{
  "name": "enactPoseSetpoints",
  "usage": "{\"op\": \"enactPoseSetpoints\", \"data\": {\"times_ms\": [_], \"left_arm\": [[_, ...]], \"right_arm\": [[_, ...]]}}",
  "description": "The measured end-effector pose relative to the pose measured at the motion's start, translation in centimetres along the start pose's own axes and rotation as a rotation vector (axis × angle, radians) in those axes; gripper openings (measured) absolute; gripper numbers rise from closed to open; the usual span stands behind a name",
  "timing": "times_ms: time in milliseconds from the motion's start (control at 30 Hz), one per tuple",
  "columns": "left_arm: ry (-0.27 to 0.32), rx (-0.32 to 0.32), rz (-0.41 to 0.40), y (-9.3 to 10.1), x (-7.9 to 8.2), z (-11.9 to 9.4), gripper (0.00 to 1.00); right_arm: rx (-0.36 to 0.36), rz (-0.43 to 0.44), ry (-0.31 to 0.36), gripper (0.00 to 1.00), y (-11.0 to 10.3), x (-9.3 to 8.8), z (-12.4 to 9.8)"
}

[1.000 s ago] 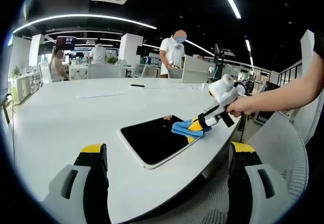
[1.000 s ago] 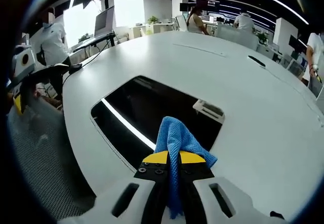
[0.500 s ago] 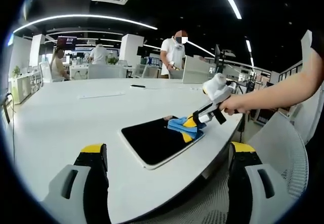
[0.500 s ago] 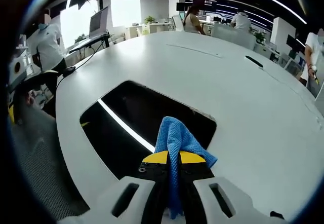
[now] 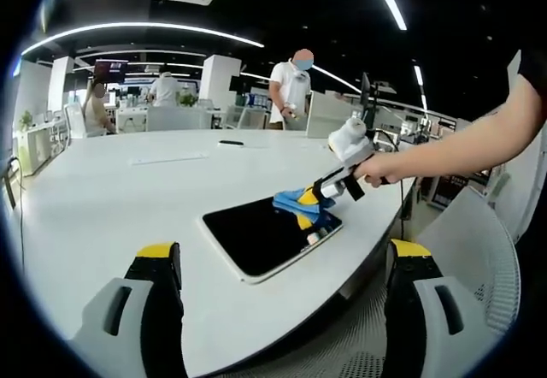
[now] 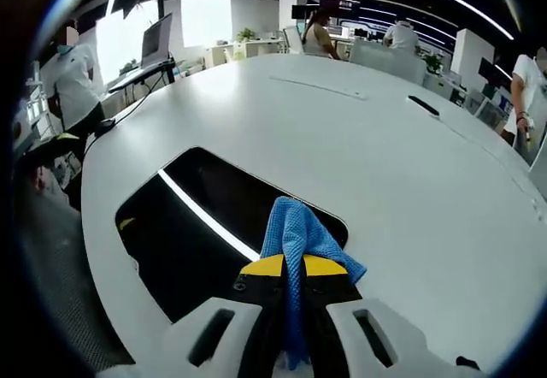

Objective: Wipe the mirror surface with the cleaning cloth until all visible marks leave the cleaned area.

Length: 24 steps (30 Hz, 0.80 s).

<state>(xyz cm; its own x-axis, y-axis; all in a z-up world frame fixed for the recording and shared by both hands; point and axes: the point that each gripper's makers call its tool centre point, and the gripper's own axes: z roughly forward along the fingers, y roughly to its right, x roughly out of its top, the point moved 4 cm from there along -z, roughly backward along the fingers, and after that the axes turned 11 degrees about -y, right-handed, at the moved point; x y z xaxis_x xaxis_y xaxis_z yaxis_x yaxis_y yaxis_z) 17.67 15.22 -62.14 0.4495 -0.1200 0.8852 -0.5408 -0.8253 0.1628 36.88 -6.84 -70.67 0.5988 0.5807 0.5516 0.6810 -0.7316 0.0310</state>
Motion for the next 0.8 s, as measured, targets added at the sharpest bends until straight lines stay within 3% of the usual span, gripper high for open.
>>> {"op": "enactPoseSetpoints", "data": {"times_ms": [333,600,800], "left_arm": [[-0.005,0.002,-0.001,0.0,-0.1,0.1,0.99],[-0.007,0.003,-0.003,0.0,-0.1,0.1,0.99],[-0.007,0.006,-0.006,0.0,-0.1,0.1,0.99]], "right_arm": [[-0.028,0.0,0.0,0.01,0.9,1.6,0.8],[-0.049,-0.007,-0.006,0.01,-0.1,2.4,0.4],[-0.049,-0.005,-0.009,0.01,2.0,2.9,1.5]]}}
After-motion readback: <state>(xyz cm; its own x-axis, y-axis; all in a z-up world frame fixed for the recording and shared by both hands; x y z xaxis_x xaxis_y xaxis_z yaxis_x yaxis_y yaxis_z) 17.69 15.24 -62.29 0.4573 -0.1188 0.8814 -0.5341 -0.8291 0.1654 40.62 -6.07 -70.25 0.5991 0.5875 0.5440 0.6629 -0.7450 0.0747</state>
